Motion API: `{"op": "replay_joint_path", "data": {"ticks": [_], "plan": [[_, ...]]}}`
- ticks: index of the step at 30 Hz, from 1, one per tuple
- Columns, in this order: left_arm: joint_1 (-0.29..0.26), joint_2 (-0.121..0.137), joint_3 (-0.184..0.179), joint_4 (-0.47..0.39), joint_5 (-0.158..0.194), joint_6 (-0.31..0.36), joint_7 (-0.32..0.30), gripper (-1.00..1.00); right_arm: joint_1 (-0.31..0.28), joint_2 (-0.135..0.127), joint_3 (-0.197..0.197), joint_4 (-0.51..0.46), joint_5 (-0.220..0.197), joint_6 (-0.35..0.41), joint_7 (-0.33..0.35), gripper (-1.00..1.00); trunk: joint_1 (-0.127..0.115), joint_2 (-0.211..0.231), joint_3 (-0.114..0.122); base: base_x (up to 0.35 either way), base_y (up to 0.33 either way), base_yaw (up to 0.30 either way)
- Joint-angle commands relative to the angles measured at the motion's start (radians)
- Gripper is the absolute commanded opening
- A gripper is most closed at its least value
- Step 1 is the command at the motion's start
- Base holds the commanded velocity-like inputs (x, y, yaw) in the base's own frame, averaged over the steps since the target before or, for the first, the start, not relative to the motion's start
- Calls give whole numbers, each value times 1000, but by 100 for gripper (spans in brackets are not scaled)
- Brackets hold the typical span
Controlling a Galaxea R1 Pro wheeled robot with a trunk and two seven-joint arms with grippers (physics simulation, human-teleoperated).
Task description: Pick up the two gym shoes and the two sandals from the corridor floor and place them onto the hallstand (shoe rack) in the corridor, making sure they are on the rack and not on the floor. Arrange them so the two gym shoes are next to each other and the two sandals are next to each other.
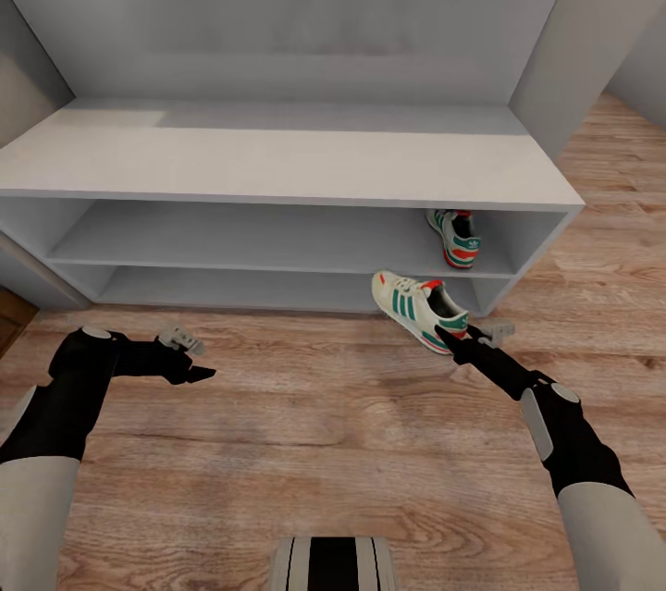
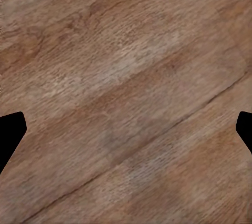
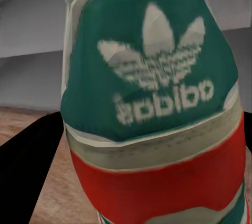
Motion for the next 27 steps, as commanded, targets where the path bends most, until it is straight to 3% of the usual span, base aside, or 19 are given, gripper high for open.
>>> {"op": "replay_joint_path", "data": {"ticks": [1, 10, 15, 27], "plan": [[0, -4, 0, 2, 0, 0, 9, 100, 1, 0, 0, -11, 1, 0, -1, -100, 0, 0, 0, 0, 0, 0], [2, -59, -1, 69, 1, -1, 89, 100, 19, 3, -15, -62, 1, 0, -16, -100, 0, 0, 0, 0, 0, 0], [2, -97, -1, 82, 1, -2, 145, 100, 15, 3, -25, -68, 0, 3, -98, -100, 0, 0, 0, 0, 0, 0], [2, -115, -3, 86, 1, -2, 168, 100, -20, 14, -25, -69, 0, 7, -234, -100, 0, 0, 0, 0, 0, 0]]}}
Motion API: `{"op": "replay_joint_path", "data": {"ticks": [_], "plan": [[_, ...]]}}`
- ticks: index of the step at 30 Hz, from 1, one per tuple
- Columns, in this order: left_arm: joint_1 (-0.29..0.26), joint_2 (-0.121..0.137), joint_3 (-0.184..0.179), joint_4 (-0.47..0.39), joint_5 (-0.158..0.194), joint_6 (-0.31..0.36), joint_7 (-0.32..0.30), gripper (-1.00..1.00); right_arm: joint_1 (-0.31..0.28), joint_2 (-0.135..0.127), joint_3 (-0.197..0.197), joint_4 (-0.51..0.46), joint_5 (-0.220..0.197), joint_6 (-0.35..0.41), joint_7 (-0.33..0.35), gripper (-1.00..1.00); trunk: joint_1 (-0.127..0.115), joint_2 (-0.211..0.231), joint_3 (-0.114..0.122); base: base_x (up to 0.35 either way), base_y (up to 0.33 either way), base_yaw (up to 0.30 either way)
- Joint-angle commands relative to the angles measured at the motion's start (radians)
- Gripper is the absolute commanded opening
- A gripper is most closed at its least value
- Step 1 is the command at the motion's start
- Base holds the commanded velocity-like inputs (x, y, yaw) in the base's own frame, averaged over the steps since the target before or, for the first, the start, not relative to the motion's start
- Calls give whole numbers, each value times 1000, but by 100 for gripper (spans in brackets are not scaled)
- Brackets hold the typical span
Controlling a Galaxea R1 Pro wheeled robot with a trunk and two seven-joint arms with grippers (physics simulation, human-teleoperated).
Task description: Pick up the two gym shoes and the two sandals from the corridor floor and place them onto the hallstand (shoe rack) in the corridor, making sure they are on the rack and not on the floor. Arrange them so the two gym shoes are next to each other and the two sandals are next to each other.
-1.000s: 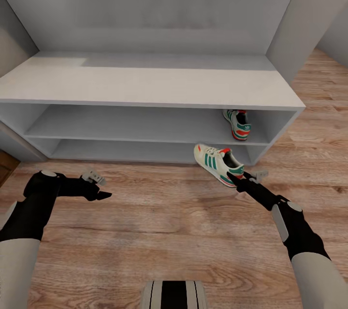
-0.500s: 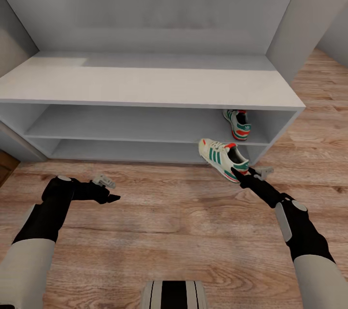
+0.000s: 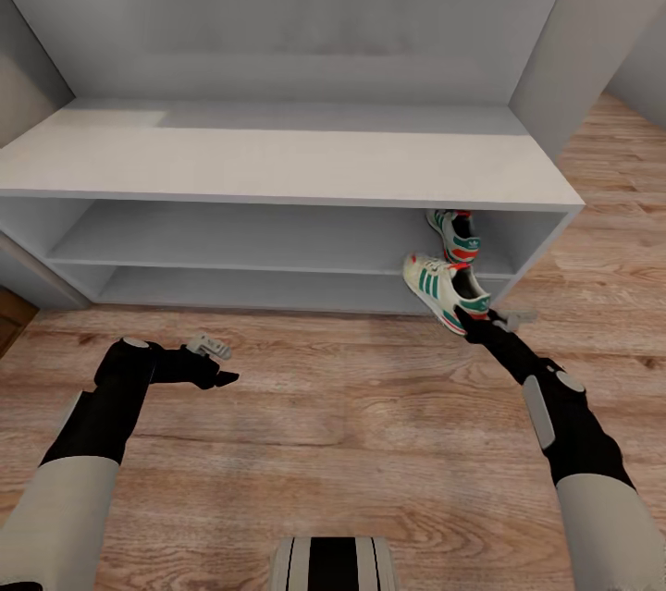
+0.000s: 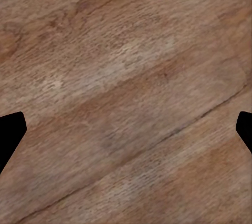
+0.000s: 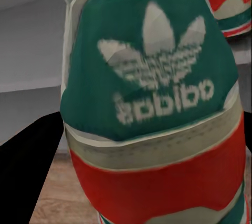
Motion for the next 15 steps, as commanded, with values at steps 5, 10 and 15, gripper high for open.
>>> {"op": "replay_joint_path", "data": {"ticks": [5, 10, 15], "plan": [[2, -1, -1, 0, 0, 0, 1, 100, -41, 17, 2, 7, 19, 2, -88, -100, 0, 0, 0, 0, 0, 0], [11, -1, -1, 0, 0, -1, 2, 100, -67, 68, 52, 11, 27, 3, -196, -100, 0, 0, 0, 0, 0, 0], [19, -2, -1, 0, 1, -7, 2, 100, -84, 89, 157, 9, 26, 3, -302, -100, 0, 0, 0, 0, 0, 0]]}}
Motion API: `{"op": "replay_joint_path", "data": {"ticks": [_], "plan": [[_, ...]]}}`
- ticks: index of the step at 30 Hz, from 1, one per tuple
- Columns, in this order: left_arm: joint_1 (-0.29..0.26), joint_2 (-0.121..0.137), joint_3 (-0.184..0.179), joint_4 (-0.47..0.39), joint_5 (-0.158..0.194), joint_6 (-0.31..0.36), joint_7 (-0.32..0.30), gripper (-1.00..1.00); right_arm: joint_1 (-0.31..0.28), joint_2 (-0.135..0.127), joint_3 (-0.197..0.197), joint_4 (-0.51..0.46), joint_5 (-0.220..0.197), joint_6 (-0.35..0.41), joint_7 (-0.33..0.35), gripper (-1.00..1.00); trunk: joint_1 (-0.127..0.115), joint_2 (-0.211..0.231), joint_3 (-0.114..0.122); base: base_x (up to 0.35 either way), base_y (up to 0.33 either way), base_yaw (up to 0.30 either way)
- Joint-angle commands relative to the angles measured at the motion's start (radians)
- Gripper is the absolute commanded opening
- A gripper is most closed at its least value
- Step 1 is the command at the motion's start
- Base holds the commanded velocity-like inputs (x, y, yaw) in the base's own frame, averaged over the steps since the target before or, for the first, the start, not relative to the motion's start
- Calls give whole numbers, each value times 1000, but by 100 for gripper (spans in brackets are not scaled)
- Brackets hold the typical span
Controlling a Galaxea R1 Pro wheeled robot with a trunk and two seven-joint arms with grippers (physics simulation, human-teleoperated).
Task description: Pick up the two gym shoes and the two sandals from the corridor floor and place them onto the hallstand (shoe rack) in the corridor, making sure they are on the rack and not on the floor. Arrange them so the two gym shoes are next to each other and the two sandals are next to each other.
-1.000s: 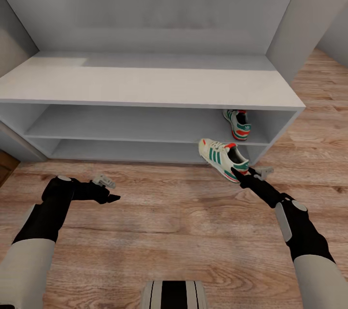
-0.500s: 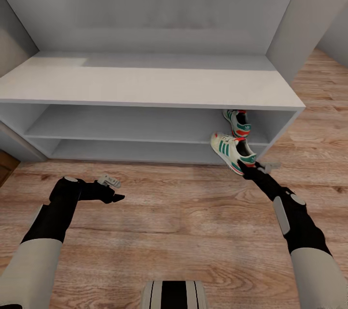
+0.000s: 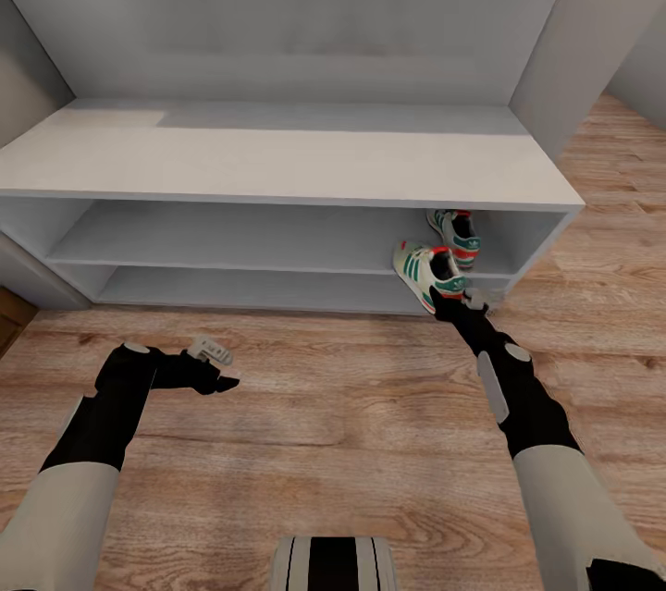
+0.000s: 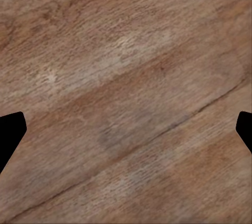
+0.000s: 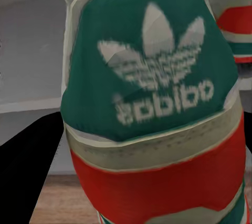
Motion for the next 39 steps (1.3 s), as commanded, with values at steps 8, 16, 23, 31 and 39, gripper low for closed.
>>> {"op": "replay_joint_path", "data": {"ticks": [8, 16, 23, 31, 39], "plan": [[4, 0, 0, 0, 0, -3, 0, 100, -8, 46, 106, -4, -5, 2, -93, -100, 0, 0, 0, 0, 0, 0], [5, 1, 1, 0, 1, -5, 0, 100, -15, 113, 130, -1, 1, 3, -162, -100, 0, 0, 0, 0, 0, 0], [9, 1, 1, 0, 2, -5, 0, 100, -39, 138, 135, 10, 2, 3, -229, -100, 0, 0, 0, 0, 0, 0], [13, 0, 1, 0, 10, -5, 0, 100, -47, 143, 136, 13, 1, -7, -324, -100, 0, 0, 0, 0, 0, 0], [15, -1, 1, 0, 43, -4, 0, 100, -51, 144, 136, 13, -3, -10, -344, -100, 0, 0, 0, 0, 0, 0]]}}
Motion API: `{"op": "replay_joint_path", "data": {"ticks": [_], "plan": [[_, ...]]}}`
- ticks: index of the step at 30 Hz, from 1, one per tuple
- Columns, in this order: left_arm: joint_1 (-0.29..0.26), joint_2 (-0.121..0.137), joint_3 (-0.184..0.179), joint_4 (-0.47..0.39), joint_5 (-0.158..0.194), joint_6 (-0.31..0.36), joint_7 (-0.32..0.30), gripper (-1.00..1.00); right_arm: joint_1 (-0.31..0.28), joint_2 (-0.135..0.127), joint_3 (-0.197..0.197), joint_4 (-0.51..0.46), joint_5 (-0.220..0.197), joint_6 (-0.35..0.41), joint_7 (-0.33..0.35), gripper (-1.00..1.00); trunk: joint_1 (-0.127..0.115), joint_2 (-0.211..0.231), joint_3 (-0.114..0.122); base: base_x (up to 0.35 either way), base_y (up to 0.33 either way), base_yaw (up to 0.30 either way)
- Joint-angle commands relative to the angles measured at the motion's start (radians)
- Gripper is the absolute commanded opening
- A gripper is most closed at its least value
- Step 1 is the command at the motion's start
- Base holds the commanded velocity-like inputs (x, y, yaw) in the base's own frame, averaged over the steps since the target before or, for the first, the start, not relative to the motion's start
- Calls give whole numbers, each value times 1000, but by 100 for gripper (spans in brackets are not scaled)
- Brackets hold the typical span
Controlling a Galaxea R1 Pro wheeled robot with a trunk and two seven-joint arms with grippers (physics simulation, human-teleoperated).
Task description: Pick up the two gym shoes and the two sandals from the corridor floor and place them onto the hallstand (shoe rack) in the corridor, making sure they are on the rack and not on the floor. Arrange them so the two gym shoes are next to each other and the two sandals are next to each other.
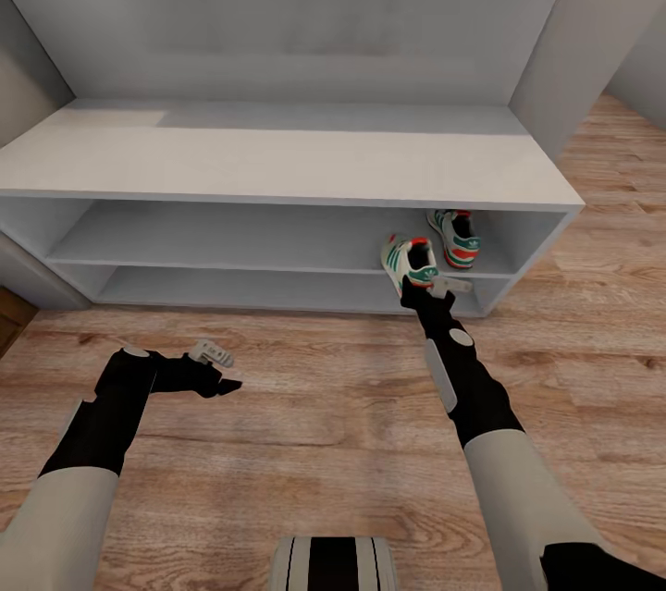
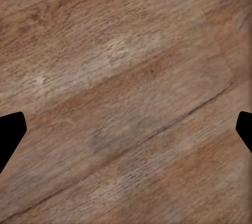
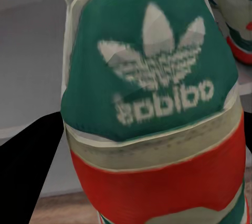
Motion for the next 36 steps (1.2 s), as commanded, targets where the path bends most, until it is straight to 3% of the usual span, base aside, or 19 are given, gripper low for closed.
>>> {"op": "replay_joint_path", "data": {"ticks": [1, 8, 14, 19, 25, 36], "plan": [[0, 0, 0, 0, 2, 0, 0, 100, -1, 0, 0, 0, -1, 0, -2, -100, 0, 0, 0, 0, 0, 0], [0, -2, 0, 2, 10, 1, 1, 100, -3, -5, -3, 1, 1, 1, -7, -100, 0, 0, 0, 0, 0, 0], [0, -23, 1, 3, 8, 2, 1, 100, -21, -7, -2, 34, 7, 8, -8, -100, 0, 0, 0, 0, 0, 0], [0, -34, 1, 3, 8, 4, 1, 100, -79, -9, 0, 113, 8, 9, -9, -100, 0, 0, 0, 0, 0, 0], [1, -45, 3, 3, 7, 4, 2, 100, -198, -17, -2, 311, 7, -13, -9, -100, 0, 0, 0, 0, 0, 0], [27, -46, 3, 2, 5, 1, 3, 100, -262, -9, 1, 382, 8, -31, -10, -100, 0, 0, 0, 0, 0, 0]]}}
